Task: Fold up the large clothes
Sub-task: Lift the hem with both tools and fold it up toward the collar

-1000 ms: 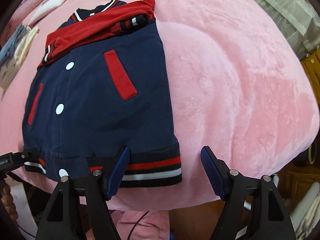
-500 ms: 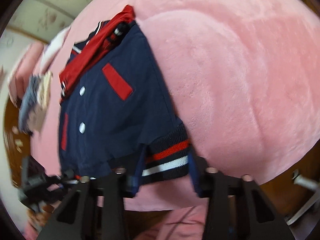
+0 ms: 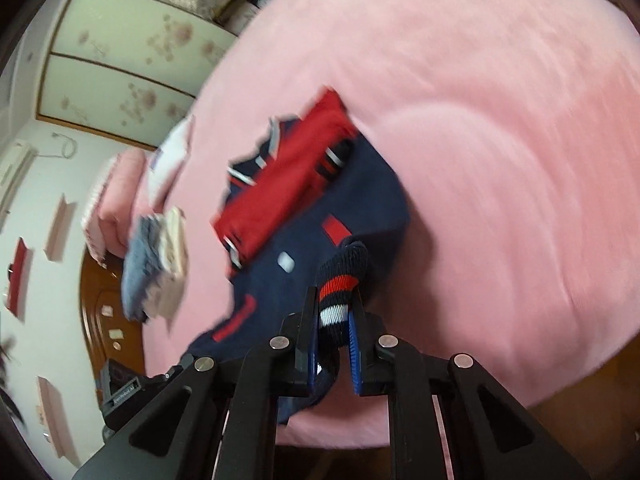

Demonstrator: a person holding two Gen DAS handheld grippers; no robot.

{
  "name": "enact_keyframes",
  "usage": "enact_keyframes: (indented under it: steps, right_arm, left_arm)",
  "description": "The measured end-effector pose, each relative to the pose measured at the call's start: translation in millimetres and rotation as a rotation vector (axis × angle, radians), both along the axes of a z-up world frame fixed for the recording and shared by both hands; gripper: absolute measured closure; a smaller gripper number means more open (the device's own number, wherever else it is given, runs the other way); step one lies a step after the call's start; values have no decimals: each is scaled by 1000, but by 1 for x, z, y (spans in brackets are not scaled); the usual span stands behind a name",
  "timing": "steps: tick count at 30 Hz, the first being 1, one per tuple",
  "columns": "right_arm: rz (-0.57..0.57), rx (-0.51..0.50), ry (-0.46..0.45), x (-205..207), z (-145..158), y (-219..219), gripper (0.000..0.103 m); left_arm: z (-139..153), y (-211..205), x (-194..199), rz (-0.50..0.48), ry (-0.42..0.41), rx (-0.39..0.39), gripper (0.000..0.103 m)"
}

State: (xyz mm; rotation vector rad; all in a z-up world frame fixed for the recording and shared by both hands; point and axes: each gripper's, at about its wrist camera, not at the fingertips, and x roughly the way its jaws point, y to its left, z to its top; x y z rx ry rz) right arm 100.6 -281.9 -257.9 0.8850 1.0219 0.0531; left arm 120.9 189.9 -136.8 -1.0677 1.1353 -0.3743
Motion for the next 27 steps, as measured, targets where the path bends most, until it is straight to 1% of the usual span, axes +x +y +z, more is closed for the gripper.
enact_keyframes:
  steps: [2, 4, 6, 8, 9, 10, 12, 13, 15, 16, 18, 19, 20, 21, 22, 23, 24, 25, 27]
  right_arm:
    - [-2, -23, -39, 19, 16, -3, 91]
    - [-3, -74, -82, 49, 36, -6, 91]
    - [-7, -116, -80, 84, 47, -10, 91]
    - [-6, -139, -65, 117, 55, -11, 91]
    - [1, -154, -55, 135, 56, -10, 91]
    - [16, -172, -45, 151, 56, -8, 91]
    - [51, -229, -32, 181, 54, -2, 91]
    - [65, -260, -29, 196, 52, 0, 91]
    - [73, -280, -18, 223, 44, 1, 91]
    - [64, -266, -10, 233, 40, -1, 91]
    - [39, -233, 14, 249, 24, -2, 90]
    - [34, -226, 29, 256, 17, -5, 89]
    - [34, -231, 38, 261, 13, -7, 86]
    - [36, -249, 42, 268, 10, -8, 84]
    - [42, -274, 36, 271, 8, -9, 82]
    - [52, -293, 23, 272, 9, -10, 77]
    - [69, -312, 3, 272, 11, -13, 74]
    - [83, -330, -14, 274, 13, -15, 68]
    - [108, -360, -37, 272, 16, -22, 66]
  left_arm:
    - [14, 7, 18, 24, -34, -17, 93]
    - [29, 13, 41, 48, -75, -2, 93]
    - [36, 15, 63, 63, -102, 46, 93]
    - [39, 9, 89, 56, -98, 120, 93]
    - [41, 5, 105, 40, -91, 189, 93]
    - [41, 1, 116, 33, -91, 234, 93]
    - [38, -5, 140, 34, -83, 289, 93]
    - [35, -3, 146, 29, -77, 294, 93]
    - [30, -5, 171, 31, -54, 310, 93]
    - [25, -6, 178, 33, -45, 318, 92]
    - [12, -8, 198, 35, 11, 334, 91]
    - [5, -10, 203, 32, 39, 336, 84]
    - [-1, -11, 209, 32, 63, 333, 73]
    - [-2, -11, 214, 48, 79, 341, 64]
    - [-8, -13, 213, 65, 75, 359, 47]
    - [-4, -12, 214, 91, 65, 392, 35]
    - [0, -11, 213, 109, 57, 427, 31]
    - [2, -10, 212, 119, 52, 451, 30]
    - [8, -9, 209, 130, 35, 488, 30]
